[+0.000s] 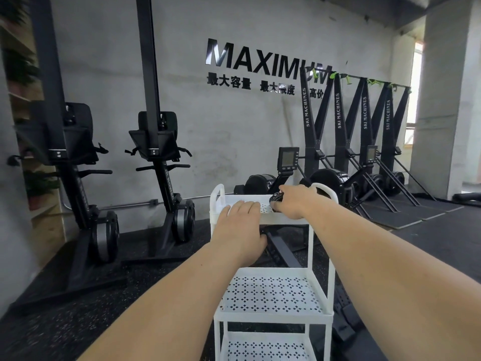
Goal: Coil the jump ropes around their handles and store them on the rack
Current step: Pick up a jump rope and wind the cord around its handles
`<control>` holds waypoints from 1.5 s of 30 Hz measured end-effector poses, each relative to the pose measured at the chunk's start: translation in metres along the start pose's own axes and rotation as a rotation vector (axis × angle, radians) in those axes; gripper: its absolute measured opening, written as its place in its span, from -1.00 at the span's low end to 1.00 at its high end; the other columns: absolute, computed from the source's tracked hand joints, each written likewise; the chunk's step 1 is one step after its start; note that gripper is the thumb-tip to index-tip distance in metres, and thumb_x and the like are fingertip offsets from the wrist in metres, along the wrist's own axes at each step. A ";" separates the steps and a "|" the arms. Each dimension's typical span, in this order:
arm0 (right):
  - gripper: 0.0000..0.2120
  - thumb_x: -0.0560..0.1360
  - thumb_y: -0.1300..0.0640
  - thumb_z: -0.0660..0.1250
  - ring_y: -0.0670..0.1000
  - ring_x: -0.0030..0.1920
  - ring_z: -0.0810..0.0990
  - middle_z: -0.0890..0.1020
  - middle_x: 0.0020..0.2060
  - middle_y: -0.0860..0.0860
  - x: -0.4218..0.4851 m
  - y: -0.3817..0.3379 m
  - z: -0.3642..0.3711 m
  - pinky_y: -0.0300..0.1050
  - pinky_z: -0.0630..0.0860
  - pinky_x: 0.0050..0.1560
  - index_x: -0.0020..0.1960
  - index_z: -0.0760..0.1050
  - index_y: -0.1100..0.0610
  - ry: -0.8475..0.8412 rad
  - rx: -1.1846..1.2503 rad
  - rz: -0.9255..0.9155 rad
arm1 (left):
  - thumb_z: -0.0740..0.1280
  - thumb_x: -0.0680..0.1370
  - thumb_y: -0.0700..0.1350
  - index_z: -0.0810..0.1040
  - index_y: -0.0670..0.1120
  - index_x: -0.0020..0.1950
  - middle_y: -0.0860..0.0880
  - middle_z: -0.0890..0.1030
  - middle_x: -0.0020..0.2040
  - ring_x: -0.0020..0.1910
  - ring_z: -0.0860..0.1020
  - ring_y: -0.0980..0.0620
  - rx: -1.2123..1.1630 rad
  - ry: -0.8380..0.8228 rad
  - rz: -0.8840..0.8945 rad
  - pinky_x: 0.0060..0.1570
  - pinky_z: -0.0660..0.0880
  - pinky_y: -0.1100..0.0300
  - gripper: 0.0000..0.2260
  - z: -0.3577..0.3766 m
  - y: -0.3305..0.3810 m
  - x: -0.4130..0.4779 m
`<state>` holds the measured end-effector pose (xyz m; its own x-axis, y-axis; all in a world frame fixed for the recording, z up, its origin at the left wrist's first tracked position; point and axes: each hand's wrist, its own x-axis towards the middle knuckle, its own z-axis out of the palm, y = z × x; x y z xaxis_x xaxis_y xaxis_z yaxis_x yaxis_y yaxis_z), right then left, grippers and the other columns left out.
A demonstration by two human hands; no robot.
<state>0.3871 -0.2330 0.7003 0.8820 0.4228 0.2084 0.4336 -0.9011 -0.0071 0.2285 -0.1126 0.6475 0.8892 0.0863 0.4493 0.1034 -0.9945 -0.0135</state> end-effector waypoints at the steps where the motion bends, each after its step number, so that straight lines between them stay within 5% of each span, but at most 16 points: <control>1: -0.32 0.66 -0.33 0.14 0.29 0.49 0.41 0.52 0.46 0.15 -0.006 -0.002 -0.002 0.23 0.34 0.45 0.64 0.23 0.03 0.014 0.024 0.006 | 0.27 0.68 0.08 0.20 -0.07 0.67 -0.03 0.31 0.63 0.64 0.18 -0.07 -0.003 0.005 -0.003 0.67 0.04 -0.08 -0.40 -0.005 -0.001 -0.004; 10: -0.37 0.59 -0.34 0.27 0.33 0.47 0.36 0.46 0.44 0.19 -0.110 -0.055 -0.028 0.27 0.39 0.44 0.56 0.33 -0.07 0.086 0.110 -0.090 | 0.30 0.67 0.13 0.27 -0.06 0.63 -0.04 0.38 0.59 0.58 0.32 -0.11 0.037 0.000 -0.070 0.60 0.20 -0.06 -0.42 -0.061 -0.014 -0.082; 20: -0.35 0.62 -0.33 0.28 0.33 0.49 0.33 0.41 0.47 0.19 -0.255 -0.144 -0.007 0.32 0.39 0.44 0.61 0.28 -0.08 -0.027 0.048 -0.335 | 0.37 0.64 0.12 0.35 -0.05 0.61 -0.11 0.44 0.52 0.46 0.45 -0.20 -0.032 -0.119 -0.218 0.44 0.42 -0.15 -0.42 -0.078 -0.038 -0.228; 33: -0.29 0.60 -0.36 0.31 0.31 0.52 0.34 0.39 0.52 0.17 -0.373 -0.238 0.114 0.29 0.44 0.40 0.65 0.25 -0.14 -0.292 0.013 -0.523 | 0.37 0.65 0.15 0.23 -0.01 0.70 -0.09 0.36 0.62 0.51 0.43 -0.20 -0.066 -0.338 -0.417 0.46 0.41 -0.15 -0.33 -0.025 -0.084 -0.418; 45: -0.34 0.62 -0.32 0.31 0.28 0.51 0.34 0.39 0.50 0.15 -0.399 -0.301 0.254 0.26 0.41 0.41 0.63 0.28 -0.11 -0.564 -0.023 -0.545 | 0.33 0.64 0.15 0.34 -0.03 0.59 -0.10 0.45 0.49 0.42 0.49 -0.20 -0.126 -0.517 -0.506 0.41 0.45 -0.17 -0.44 0.089 -0.131 -0.498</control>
<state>-0.0487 -0.1058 0.3706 0.5094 0.7857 -0.3511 0.8337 -0.5517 -0.0251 -0.1877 -0.0198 0.3458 0.8462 0.5221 -0.1064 0.5326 -0.8222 0.2008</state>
